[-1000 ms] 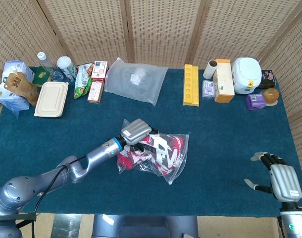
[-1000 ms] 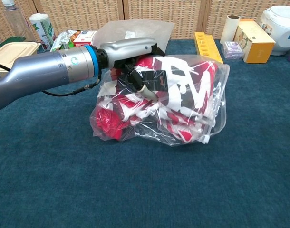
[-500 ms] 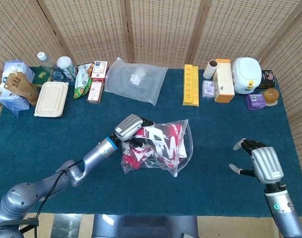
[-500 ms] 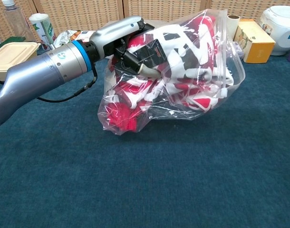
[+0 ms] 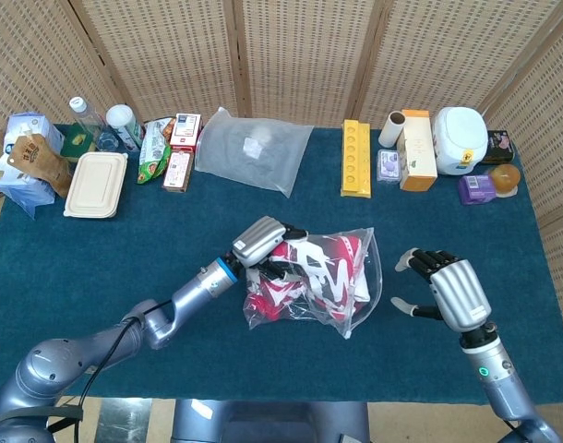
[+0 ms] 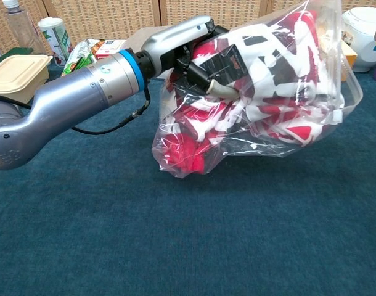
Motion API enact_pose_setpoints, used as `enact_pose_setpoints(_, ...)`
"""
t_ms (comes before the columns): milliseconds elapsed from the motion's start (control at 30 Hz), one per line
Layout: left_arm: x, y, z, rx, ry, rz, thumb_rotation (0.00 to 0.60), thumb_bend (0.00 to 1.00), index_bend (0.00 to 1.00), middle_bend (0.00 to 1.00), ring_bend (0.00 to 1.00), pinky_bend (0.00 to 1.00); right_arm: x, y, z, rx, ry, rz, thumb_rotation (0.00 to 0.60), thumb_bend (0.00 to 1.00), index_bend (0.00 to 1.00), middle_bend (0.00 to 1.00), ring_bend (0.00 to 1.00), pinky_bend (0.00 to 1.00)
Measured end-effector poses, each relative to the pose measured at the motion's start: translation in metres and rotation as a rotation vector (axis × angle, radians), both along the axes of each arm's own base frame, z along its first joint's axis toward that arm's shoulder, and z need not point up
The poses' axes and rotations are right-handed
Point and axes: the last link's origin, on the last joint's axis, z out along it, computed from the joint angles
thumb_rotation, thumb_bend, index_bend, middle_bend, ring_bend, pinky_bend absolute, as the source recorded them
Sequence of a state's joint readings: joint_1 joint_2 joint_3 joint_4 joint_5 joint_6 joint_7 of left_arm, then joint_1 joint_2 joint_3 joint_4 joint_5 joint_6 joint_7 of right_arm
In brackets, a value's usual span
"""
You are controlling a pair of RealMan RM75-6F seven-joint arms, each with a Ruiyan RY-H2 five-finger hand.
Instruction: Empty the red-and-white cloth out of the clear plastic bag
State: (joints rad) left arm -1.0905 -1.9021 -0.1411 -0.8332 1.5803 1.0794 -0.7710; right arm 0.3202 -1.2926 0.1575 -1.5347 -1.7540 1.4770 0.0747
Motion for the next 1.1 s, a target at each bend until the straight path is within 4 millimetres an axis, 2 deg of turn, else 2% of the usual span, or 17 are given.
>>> enact_pose_setpoints(400, 0.024, -0.005, -0.014, -0.035, -0.027, -0.005, 0.6, 0.17, 0.81, 0.63, 0.61, 0.63, 0.025, -0.002, -0.011, 0.009, -0.028, 0.116, 0.515, 0.16, 0.44, 0.43, 0.53, 0.57)
enact_pose_setpoints(767, 0.024, -0.004, -0.018, -0.067, -0.042, 0.028, 0.6, 0.17, 0.81, 0.63, 0.61, 0.63, 0.029, 0.0, -0.014, 0.024, -0.047, 0.145, 0.516, 0.16, 0.36, 0.4, 0.52, 0.56)
enact_pose_setpoints(1100, 0.022, -0.003, -0.018, -0.08, -0.056, 0.034, 0.6, 0.17, 0.81, 0.63, 0.61, 0.62, 0.023, -0.001, -0.014, 0.044, -0.053, 0.144, 0.526, 0.16, 0.31, 0.37, 0.49, 0.53)
